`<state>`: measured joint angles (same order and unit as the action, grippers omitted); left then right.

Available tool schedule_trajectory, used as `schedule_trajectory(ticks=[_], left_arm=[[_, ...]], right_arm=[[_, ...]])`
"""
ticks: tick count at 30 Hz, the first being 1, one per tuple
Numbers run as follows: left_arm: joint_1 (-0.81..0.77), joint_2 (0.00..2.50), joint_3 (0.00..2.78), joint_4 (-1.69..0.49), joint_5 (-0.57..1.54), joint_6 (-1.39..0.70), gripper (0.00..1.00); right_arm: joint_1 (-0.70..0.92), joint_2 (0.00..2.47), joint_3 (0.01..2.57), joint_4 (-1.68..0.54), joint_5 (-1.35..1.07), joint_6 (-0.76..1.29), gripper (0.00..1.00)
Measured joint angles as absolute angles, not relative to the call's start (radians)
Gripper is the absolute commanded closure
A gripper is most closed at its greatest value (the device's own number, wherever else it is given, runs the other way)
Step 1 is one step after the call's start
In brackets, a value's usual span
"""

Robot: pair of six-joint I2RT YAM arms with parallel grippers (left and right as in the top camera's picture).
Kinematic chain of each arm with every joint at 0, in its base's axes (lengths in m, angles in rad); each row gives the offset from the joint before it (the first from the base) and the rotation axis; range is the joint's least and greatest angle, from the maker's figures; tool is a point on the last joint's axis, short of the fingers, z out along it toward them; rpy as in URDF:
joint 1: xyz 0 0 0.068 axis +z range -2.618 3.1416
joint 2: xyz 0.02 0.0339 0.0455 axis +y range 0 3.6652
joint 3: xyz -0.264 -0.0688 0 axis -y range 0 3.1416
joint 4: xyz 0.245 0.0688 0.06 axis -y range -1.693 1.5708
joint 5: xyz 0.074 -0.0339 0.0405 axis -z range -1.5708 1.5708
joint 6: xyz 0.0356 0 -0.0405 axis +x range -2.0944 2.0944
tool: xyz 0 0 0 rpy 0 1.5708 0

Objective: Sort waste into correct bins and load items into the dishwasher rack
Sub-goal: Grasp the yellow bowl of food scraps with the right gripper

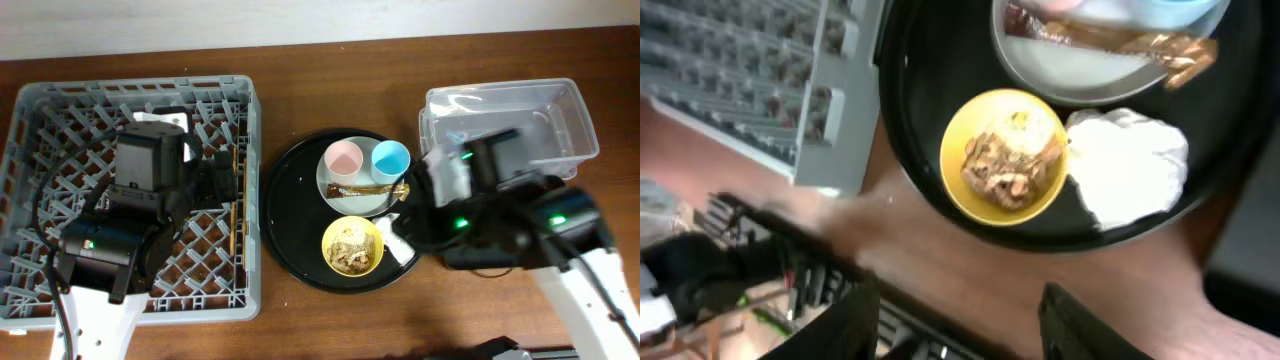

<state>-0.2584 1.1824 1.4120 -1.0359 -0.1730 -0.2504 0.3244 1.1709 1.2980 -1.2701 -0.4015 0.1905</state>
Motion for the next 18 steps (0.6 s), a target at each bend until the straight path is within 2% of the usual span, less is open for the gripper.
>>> schedule_trajectory(ticks=[2, 5, 8, 15, 16, 18], left_arm=[[-0.257, 1.182, 1.412, -1.035, -0.173, -0.250, 0.01], [-0.256, 1.183, 1.412, -1.036, -0.173, -0.250, 0.01], [-0.256, 1.183, 1.412, -1.036, -0.173, -0.250, 0.01], [-0.255, 1.182, 1.412, -1.035, -0.173, -0.250, 0.01], [-0.255, 1.182, 1.412, -1.036, -0.173, -0.250, 0.01], [-0.256, 1.182, 1.412, -1.036, -0.173, -0.250, 0.01]], right_arm=[[0.472, 1.171, 1.174, -1.132, -0.325, 0.269, 0.48], [0.655, 1.183, 1.014, -0.864, -0.222, 0.345, 0.58], [0.839, 1.271, 0.893, -0.657, -0.108, 0.382, 0.58], [0.948, 1.551, 0.879, -0.495, 0.086, 0.392, 0.59], [0.948, 1.569, 0.879, -0.490, 0.094, 0.393, 0.61], [0.948, 1.613, 0.879, -0.478, 0.115, 0.393, 0.73]])
